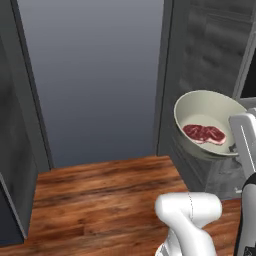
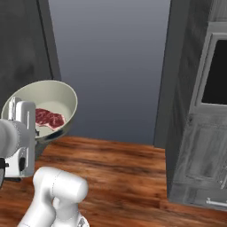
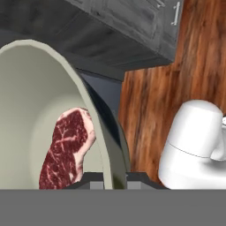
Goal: Place one of the steaks on the plate and the other in the bowl. Then place the bowl in the fridge.
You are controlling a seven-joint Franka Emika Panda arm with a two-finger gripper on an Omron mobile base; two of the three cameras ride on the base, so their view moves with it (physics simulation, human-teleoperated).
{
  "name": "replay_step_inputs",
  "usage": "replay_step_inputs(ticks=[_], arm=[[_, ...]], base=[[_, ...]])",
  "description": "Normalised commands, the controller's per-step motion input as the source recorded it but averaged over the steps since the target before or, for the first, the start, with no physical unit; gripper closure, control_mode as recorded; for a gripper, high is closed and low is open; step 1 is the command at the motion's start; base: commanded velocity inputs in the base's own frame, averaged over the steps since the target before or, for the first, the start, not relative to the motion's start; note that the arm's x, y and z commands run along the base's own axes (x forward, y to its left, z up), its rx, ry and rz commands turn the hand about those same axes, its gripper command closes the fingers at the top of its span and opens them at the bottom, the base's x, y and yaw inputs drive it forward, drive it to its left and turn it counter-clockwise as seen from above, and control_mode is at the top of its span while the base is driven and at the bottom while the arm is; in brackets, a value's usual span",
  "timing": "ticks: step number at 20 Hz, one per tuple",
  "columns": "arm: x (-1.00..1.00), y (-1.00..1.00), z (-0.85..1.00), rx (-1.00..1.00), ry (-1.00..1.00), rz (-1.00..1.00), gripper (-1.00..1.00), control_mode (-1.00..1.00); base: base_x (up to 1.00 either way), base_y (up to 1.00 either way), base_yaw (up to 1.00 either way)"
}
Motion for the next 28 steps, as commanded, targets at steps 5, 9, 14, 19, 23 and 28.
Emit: replay_step_inputs(ticks=[5, 9, 14, 19, 23, 28], arm=[[0.00, 0.00, 0.00, 0.00, 0.00, 0.00, 1.00, 1.00], [0.00, 0.00, 0.00, 0.00, 0.00, 0.00, 1.00, 1.00], [0.00, 0.00, 0.00, 0.00, 0.00, 0.00, 1.00, 1.00], [0.00, 0.00, 0.00, 0.00, 0.00, 0.00, 1.00, 1.00], [0.00, 0.00, 0.00, 0.00, 0.00, 0.00, 1.00, 1.00], [0.00, 0.00, 0.00, 0.00, 0.00, 0.00, 1.00, 1.00]], base=[[-0.73, 1.00, -0.09], [-0.99, 1.00, -0.08], [-0.71, 1.00, -0.23], [-0.04, 1.00, -0.03], [0.03, 1.00, 0.00], [0.06, 1.00, 0.00]])
